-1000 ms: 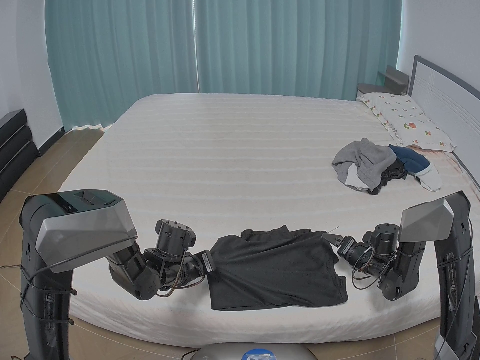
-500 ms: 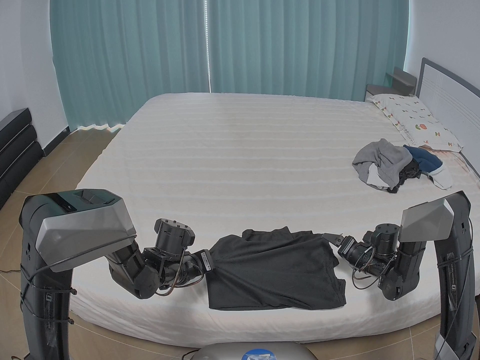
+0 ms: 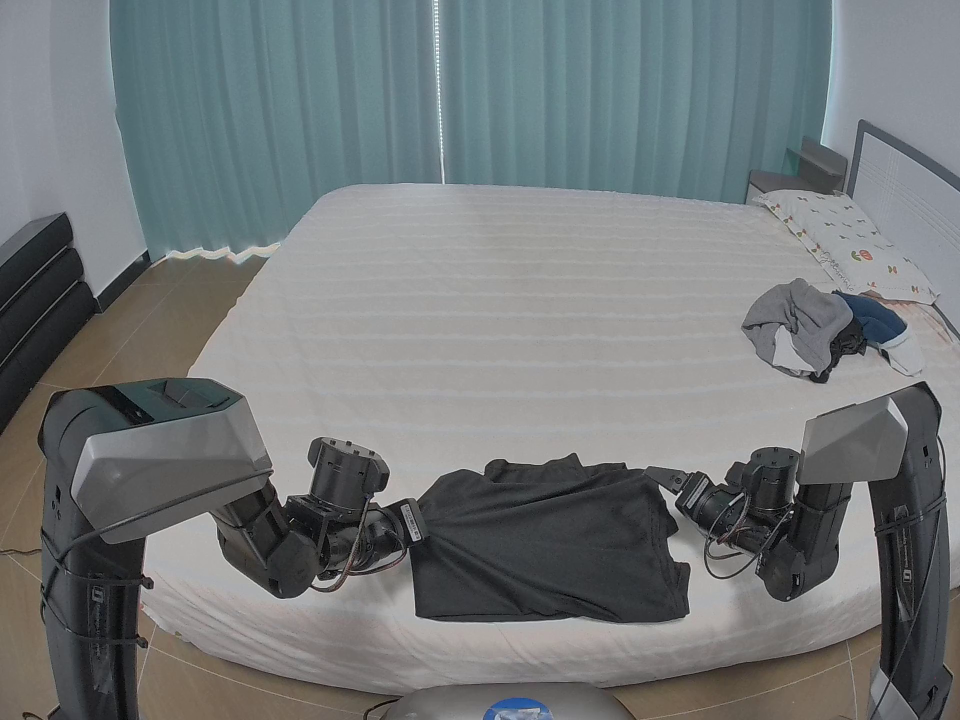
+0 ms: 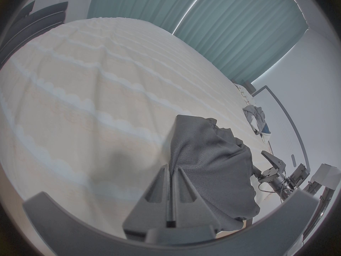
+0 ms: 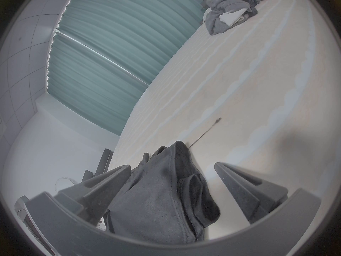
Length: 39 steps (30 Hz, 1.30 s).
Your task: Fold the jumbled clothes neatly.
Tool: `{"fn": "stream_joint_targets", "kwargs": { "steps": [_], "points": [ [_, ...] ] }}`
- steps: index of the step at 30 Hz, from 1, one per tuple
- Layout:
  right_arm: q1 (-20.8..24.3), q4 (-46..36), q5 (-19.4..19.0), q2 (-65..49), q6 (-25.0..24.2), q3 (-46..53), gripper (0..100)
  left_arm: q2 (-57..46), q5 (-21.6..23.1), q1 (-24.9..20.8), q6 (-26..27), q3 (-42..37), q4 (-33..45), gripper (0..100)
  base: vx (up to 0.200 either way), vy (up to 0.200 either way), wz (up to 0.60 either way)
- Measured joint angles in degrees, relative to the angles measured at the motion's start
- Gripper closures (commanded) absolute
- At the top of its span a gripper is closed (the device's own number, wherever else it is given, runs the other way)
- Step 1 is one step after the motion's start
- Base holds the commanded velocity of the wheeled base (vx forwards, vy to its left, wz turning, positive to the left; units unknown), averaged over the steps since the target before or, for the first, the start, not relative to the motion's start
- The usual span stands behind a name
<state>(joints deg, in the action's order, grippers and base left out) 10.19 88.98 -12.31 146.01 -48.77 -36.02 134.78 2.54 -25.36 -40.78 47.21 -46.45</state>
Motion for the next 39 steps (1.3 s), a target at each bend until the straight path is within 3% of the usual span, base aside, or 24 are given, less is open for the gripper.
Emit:
{"fn": "stream_joint_targets", "kwargs": {
  "steps": [6, 7, 19, 28, 39],
  "points": [
    [0.0, 0.0, 0.0, 0.0, 0.1, 0.0, 0, 0.0, -0.2, -0.2, 0.0, -0.4, 0.0, 100, 0.000, 0.000, 0.00],
    [0.0, 0.0, -0.1, 0.0, 0.1, 0.0, 0, 0.0, -0.2, -0.2, 0.0, -0.5, 0.1, 0, 0.000, 0.000, 0.00],
    [-0.1, 0.0, -0.2, 0.0, -0.2, 0.0, 0, -0.1, -0.3, -0.3, -0.1, -0.9, -0.1, 0, 0.000, 0.000, 0.00],
    [-1.1, 0.0, -0.8, -0.1, -0.3, 0.0, 0, -0.9, 0.0, 0.9, -4.3, -1.4, -0.2, 0, 0.000, 0.000, 0.00],
    [-1.5, 0.0, -1.4, 0.0, -0.4, -0.2, 0, -11.9, -2.3, 4.9, -0.1, -4.9, 1.0, 0, 0.000, 0.000, 0.00]
  ]
}}
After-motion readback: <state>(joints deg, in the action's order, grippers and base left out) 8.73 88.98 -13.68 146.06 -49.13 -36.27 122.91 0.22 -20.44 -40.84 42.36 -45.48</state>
